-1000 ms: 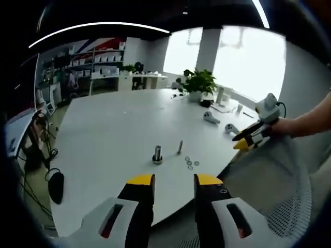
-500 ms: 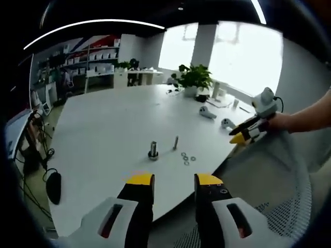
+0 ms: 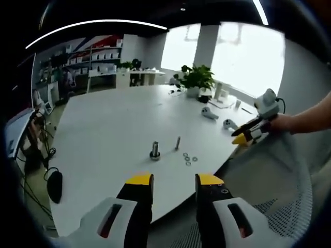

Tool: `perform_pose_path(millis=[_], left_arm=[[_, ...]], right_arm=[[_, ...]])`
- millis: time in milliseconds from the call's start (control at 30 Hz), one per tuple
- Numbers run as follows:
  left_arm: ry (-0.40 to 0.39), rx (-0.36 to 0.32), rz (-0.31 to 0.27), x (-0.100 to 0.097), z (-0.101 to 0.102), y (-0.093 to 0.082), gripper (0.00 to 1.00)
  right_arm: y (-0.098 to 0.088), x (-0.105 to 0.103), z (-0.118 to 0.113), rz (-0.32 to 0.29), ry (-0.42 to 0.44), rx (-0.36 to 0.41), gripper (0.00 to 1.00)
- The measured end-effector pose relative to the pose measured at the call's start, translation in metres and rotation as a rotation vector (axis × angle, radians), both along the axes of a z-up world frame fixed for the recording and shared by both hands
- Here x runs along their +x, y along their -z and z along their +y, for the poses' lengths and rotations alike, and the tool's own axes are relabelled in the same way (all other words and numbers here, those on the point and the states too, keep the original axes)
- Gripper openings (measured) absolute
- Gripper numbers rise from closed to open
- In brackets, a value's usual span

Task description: Place the washer onto the threaded stud by aligning its center hole with the stud, sliding it down to the base, and recovering from edge contact or off-axis alignment until the washer reaches the visible bottom stop.

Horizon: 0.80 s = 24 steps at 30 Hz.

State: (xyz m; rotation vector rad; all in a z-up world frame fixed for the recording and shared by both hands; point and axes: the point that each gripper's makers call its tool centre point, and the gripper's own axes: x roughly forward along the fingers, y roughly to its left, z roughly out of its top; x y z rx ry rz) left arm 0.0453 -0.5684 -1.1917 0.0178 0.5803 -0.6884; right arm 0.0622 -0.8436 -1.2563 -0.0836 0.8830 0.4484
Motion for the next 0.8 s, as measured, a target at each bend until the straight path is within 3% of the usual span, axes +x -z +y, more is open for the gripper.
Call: perform_pose_path(millis=[633, 800], left_arm=[[-0.018, 0.013, 0.033, -0.001, 0.005, 0.007, 0.30], [-0.018, 0.015, 0.041, -0.001, 0.006, 0.008, 0.30]], right_arm=[[0.000, -0.002, 0.012, -0.001, -0.058, 0.005, 0.42], [0.007, -0.012, 0.026, 0.054, -0.214, -0.076, 0.45]])
